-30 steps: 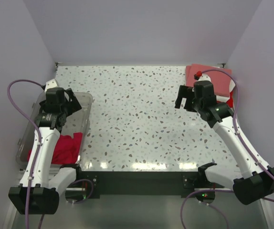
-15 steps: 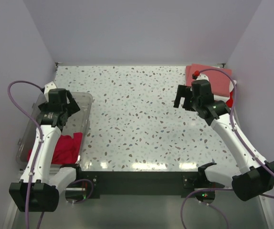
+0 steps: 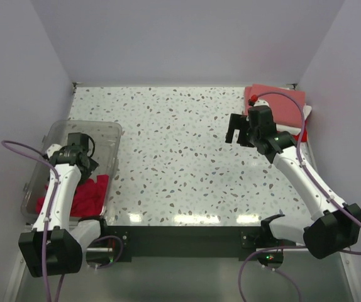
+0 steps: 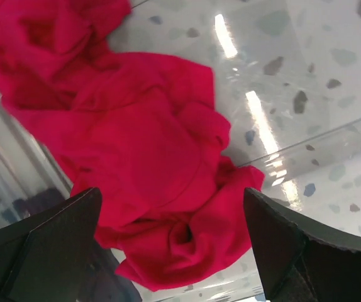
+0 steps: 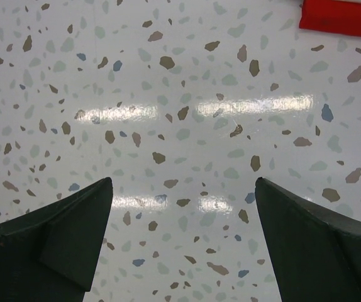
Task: Fold and stack the t-shirts
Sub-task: Grab the tshirt from the pile
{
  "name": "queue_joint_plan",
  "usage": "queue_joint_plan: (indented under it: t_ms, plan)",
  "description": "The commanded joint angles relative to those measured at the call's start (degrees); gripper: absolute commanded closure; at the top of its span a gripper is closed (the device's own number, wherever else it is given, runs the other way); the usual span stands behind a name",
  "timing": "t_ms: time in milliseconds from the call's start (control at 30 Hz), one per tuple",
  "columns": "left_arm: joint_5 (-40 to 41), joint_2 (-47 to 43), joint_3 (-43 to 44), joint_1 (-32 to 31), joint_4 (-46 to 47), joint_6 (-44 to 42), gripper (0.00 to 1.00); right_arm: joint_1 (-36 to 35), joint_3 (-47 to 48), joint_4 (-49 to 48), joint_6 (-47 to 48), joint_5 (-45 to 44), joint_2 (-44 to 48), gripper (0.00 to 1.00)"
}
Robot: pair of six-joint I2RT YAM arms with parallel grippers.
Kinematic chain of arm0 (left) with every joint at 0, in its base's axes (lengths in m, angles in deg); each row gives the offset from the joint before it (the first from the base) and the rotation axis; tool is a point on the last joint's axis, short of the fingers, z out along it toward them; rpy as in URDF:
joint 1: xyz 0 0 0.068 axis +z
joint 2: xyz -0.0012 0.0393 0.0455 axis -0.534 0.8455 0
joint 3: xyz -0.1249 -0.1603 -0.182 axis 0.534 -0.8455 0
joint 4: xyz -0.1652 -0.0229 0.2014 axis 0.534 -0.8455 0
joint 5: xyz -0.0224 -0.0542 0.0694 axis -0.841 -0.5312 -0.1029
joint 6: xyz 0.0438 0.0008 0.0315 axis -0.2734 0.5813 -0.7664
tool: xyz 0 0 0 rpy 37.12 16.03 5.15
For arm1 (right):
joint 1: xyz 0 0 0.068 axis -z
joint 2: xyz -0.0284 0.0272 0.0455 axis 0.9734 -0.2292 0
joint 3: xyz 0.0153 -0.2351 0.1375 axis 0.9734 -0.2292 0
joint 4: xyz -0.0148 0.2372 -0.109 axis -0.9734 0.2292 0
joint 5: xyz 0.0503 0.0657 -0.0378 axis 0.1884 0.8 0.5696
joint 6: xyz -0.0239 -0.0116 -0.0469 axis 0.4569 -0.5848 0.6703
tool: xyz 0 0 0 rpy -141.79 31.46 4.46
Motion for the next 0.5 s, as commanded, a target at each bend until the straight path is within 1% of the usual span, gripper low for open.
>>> queue_joint_plan:
  t_ms: [0, 133, 200, 300, 400, 467]
  plan:
    - [5.83, -3.42, -0.08, 0.68, -8.63, 11.65, 0.00, 0.22, -0.13, -3.21, -0.82, 1.32, -0.42, 0.01]
    - [5.83, -7.37, -2.27, 0.86, -10.13, 15.16, 0.00, 0.13, -1.19, -3.65, -1.34, 2.11, -0.42, 0.01]
    - [5.05, -7.91, -5.60, 0.86, -9.17, 15.17, 0.00, 0.22, -1.28, -3.30, -1.52, 2.20, -0.42, 0.01]
    - [3.29, -7.38, -5.88, 0.95, -8.12, 14.91, 0.00, 0.22, -1.54, -3.21, -1.52, 1.94, 0.10, 0.02]
    - [1.09, -7.03, -6.23, 0.95, -7.41, 14.82, 0.00, 0.22, -1.54, -2.86, -1.26, 1.50, 0.37, 0.01]
    - [-2.42, -6.94, -7.63, 0.95, -6.62, 14.73, 0.00, 0.22, -1.72, -2.68, -1.34, 1.32, 0.63, 0.01]
